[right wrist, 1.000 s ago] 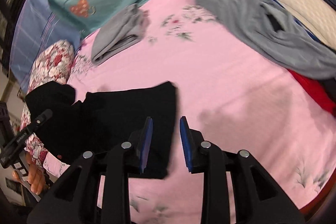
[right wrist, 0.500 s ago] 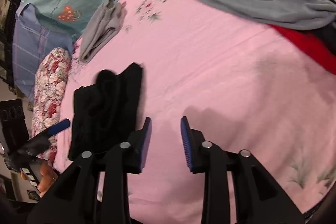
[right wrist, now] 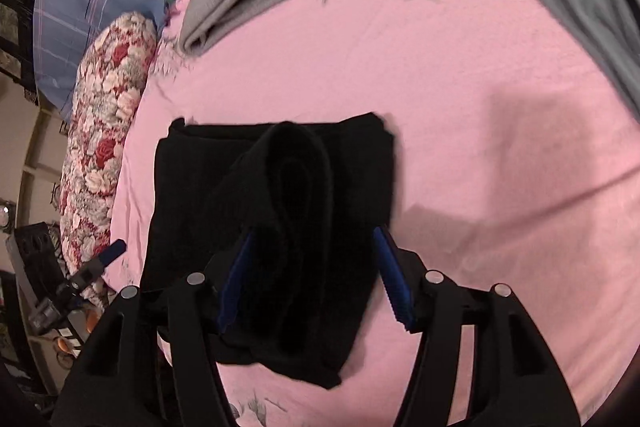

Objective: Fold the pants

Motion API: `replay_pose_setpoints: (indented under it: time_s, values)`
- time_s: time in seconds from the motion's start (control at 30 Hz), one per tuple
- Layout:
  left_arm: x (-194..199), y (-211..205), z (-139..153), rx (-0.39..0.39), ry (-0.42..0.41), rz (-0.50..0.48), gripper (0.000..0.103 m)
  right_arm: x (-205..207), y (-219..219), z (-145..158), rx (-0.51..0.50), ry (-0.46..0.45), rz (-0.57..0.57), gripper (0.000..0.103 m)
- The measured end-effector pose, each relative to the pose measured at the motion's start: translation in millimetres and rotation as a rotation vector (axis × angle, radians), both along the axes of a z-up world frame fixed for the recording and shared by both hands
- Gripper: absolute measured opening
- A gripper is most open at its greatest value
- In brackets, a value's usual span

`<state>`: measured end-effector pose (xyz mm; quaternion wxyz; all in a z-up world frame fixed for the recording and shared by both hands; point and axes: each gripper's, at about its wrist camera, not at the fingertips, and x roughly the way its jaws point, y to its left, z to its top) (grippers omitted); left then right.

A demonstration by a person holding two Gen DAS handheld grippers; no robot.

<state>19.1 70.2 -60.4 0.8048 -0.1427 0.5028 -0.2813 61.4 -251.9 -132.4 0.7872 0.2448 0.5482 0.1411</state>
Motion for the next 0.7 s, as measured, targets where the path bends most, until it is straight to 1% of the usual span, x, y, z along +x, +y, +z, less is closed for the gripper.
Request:
replay_pose_setpoints:
  time_s: [0.03,0.07,0.1,0.13,0.17,0.2,0.23,0.27,0.33,0.4,0.43,0.47,0.5,0.57,0.6,0.63,0.67,0.7]
  values:
    - [-0.2,-4.7,-3.0,0.001,0.007,-0.019,0.039,6.0,3.6,-4.7,0.007,0.019,0.013,0.061]
    - [0.4,-11.1,-8.0,0.007,0.015,-0.039,0.036,13.5,8.0,-9.6,0.013,0.034,0.019,0.061]
    - [2.6,-17.7,-11.5,0.018,0.021,-0.049,0.029,17.9,11.2,-11.0,0.02,0.034,0.029,0.06]
    - [3.9,-23.0,-18.2,0.036,0.035,-0.057,0.024,23.7,15.3,-13.8,0.045,0.029,0.045,0.051]
    - [4.2,-27.2,-24.4,0.051,0.051,-0.06,0.023,26.5,17.3,-14.9,0.078,0.032,0.056,0.036]
    - [3.5,-29.6,-27.3,0.055,0.059,-0.06,0.023,30.1,19.1,-18.6,0.113,0.048,0.055,0.023]
    - [2.3,-30.4,-26.8,0.054,0.049,-0.064,0.023,30.6,18.5,-16.5,0.115,0.052,0.041,0.017]
    - [0.4,-31.8,-24.4,0.056,0.036,-0.071,0.023,29.0,16.7,-10.7,0.116,0.034,0.024,0.016]
    - [-1.7,-35.2,-22.0,0.06,0.018,-0.086,0.024,17.4,8.9,11.5,0.089,-0.043,-0.011,0.015]
    - [1.4,-39.0,-29.6,0.063,0.041,-0.094,0.025,5.8,-1.2,28.9,0.08,-0.092,-0.036,0.015]
    - [3.2,-38.9,-32.3,0.064,0.048,-0.092,0.025,0.9,-5.3,32.7,0.069,-0.101,-0.052,0.015]
    - [4.9,-38.8,-35.0,0.055,0.05,-0.089,0.025,-1.4,-7.6,32.8,0.049,-0.103,-0.066,0.015]
    - [6.1,-37.4,-34.9,0.047,0.051,-0.089,0.025,-1.4,-7.6,28.3,0.033,-0.115,-0.02,0.015]
    - [4.8,-35.2,-32.1,0.045,0.052,-0.097,0.026,7.4,-4.4,6.1,-0.022,-0.063,-0.011,0.021]
    - [0.6,-31.8,-29.2,0.052,0.043,-0.102,0.032,11.5,-1.3,-5.1,-0.077,-0.033,-0.003,0.032]
    - [-2.2,-29.0,-26.1,0.06,0.03,-0.097,0.051,13.6,4.1,-9.4,-0.14,-0.021,0.009,0.035]
    - [-6.2,-25.2,-22.2,0.069,0.007,-0.081,0.057,13.1,8.4,-6.0,-0.168,-0.031,0.017,0.037]
    - [-9.6,-20.9,-16.3,0.079,-0.025,-0.062,0.059,11.5,13.6,5.7,-0.233,-0.045,0.027,0.04]
